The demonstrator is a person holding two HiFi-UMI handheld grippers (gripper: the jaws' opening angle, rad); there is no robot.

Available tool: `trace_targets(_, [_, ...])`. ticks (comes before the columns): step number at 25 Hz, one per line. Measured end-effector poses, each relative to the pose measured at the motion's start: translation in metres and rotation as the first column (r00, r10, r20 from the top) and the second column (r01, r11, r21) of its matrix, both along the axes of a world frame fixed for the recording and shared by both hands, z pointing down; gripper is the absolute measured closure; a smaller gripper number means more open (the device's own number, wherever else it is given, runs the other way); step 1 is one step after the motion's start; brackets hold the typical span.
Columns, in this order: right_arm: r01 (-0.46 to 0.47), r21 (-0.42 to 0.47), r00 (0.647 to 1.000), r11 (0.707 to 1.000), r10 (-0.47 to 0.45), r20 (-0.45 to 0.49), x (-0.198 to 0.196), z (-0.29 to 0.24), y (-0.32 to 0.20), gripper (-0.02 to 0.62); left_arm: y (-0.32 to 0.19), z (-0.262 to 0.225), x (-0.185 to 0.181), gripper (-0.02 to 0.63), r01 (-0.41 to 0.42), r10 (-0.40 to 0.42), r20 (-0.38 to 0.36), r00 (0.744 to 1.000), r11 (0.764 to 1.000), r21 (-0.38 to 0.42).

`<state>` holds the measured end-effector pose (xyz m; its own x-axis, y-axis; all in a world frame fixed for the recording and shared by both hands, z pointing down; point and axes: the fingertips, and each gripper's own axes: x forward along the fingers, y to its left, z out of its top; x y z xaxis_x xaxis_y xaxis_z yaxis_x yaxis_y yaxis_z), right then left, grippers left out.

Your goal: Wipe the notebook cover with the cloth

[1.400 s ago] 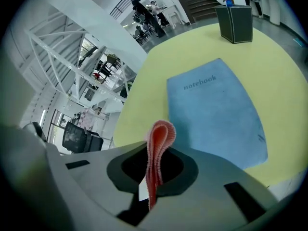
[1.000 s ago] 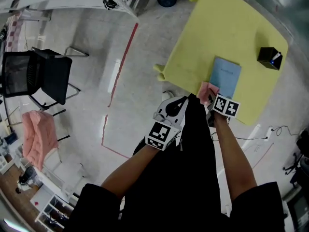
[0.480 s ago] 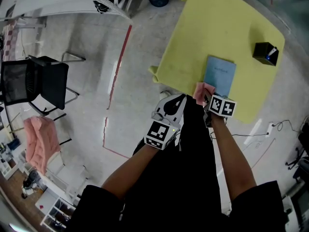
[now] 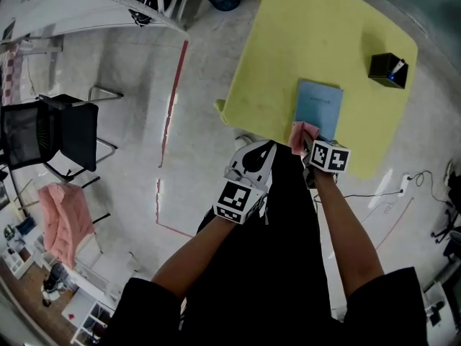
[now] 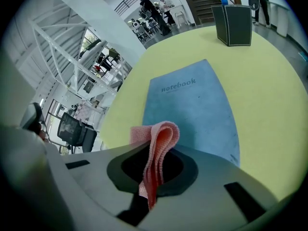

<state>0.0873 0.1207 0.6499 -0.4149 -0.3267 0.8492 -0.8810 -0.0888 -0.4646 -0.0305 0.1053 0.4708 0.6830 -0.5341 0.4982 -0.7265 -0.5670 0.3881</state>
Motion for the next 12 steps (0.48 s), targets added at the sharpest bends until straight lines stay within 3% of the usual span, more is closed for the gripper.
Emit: trace_targets(12, [-0.022,0.009,1.000,1.000,0.022,-0.006,0.026,0.001,0.006,0.560,-0.003,-0.010,0.021,0.600,-0.030,0.030,-0.016,0.999,1.000,0.006])
